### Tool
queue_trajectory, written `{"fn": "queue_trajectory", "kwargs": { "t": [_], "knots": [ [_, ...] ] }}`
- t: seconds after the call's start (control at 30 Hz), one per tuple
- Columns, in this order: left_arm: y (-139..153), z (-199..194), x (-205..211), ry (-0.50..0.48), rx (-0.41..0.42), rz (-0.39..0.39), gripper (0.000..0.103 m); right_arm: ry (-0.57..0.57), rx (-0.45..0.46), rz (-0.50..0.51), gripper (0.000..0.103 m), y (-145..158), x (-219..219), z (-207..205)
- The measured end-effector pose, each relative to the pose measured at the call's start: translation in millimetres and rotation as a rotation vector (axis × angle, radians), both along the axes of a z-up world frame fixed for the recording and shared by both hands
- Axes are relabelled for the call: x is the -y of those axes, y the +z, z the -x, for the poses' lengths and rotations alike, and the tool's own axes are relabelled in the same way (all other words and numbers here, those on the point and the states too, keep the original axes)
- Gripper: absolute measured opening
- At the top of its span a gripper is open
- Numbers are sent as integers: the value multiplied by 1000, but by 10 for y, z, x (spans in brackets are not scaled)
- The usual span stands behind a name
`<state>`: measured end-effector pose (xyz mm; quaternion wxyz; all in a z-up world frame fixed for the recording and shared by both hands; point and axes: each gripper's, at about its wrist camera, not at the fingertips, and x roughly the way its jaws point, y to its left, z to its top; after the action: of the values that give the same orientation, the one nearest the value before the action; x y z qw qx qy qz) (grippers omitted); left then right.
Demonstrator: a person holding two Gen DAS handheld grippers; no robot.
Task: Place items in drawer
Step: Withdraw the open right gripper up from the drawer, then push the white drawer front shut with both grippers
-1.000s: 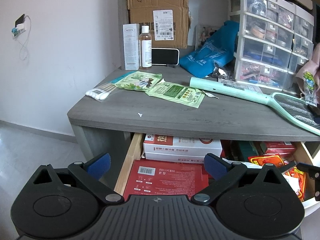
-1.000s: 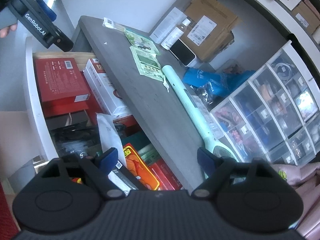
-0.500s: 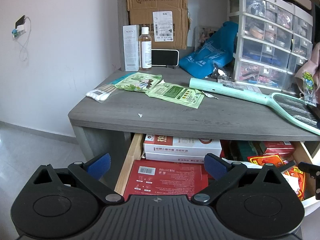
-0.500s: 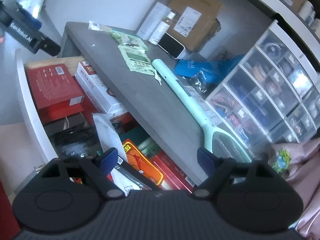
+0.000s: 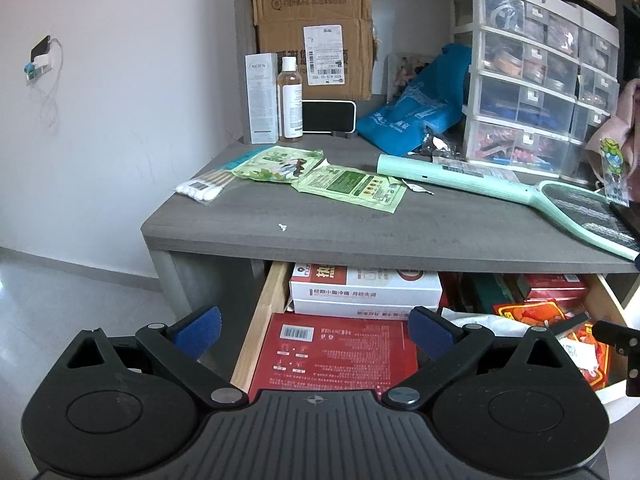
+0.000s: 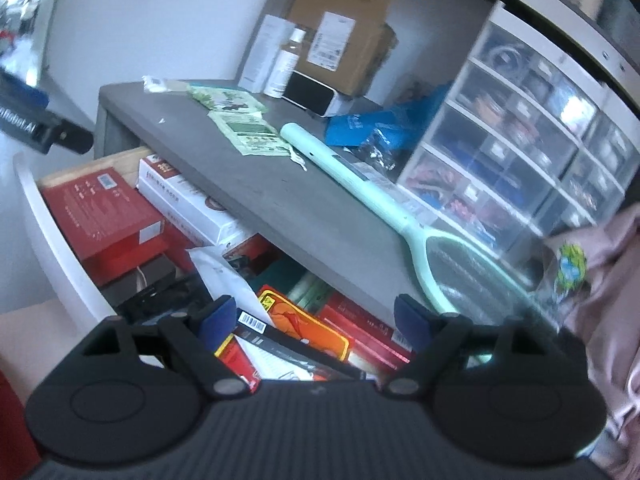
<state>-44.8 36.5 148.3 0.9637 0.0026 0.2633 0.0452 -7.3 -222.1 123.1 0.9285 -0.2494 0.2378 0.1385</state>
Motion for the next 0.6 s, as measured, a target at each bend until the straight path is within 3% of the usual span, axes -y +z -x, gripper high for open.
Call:
{"fn": "queue_trajectory", "kwargs": {
  "t": [0.23, 0.6],
  "knots": [
    [-88, 129, 19, -12, -6, -1, 101, -77, -14, -79, 87, -88, 36, 141],
    [-322, 355, 74, -39, -36, -17, 101, -205, -17, -180, 96, -275, 117, 425]
  ]
}}
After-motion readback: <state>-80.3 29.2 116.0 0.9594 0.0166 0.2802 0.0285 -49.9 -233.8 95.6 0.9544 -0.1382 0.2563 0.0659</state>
